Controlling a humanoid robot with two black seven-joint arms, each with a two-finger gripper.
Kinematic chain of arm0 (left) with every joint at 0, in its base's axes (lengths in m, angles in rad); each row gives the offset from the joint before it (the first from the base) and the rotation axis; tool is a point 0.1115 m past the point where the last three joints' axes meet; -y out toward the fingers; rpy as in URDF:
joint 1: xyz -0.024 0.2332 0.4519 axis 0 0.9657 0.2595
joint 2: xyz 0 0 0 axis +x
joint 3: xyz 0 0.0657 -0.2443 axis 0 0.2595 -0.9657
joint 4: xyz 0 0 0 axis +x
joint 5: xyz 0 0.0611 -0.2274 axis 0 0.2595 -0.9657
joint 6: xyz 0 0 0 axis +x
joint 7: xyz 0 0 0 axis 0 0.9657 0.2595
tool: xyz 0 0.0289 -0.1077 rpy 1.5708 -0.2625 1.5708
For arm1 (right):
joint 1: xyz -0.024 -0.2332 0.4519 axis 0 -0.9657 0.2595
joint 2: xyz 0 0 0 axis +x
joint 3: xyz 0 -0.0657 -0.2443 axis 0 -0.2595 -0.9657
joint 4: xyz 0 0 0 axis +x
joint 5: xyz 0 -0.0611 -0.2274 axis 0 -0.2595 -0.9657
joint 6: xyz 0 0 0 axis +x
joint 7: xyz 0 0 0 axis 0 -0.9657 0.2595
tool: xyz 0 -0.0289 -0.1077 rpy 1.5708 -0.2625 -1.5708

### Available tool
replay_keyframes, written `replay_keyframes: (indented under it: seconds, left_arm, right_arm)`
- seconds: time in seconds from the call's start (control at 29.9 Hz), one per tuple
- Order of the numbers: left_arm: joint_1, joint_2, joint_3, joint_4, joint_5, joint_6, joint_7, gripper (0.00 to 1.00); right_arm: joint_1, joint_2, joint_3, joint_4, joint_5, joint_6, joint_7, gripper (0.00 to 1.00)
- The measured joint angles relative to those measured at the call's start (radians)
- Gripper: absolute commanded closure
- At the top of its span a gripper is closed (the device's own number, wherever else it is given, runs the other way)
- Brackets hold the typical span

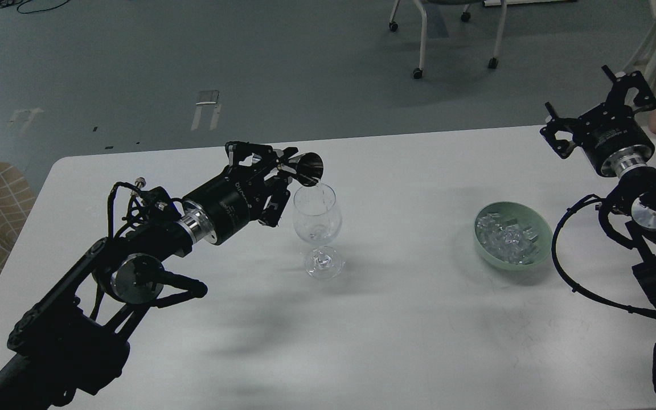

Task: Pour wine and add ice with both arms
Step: 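Tilt the jigger with the left gripper to pour into the glass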

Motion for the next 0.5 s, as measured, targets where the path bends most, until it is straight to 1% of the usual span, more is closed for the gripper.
replay_keyframes:
  seconds: [0.17, 0.5]
  left_arm:
    - [-0.005, 0.002, 0.0, 0.008, 0.017, -0.002, 0.0, 0.87]
    - [-0.005, 0.027, -0.002, 0.009, 0.076, -0.066, -0.002, 0.87]
  right_arm:
    - [0.0, 0.0, 0.0, 0.0, 0.0, 0.0, 0.0, 0.0]
    - [0.0, -0.001, 0.0, 0.001, 0.0, 0.001, 0.0, 0.0]
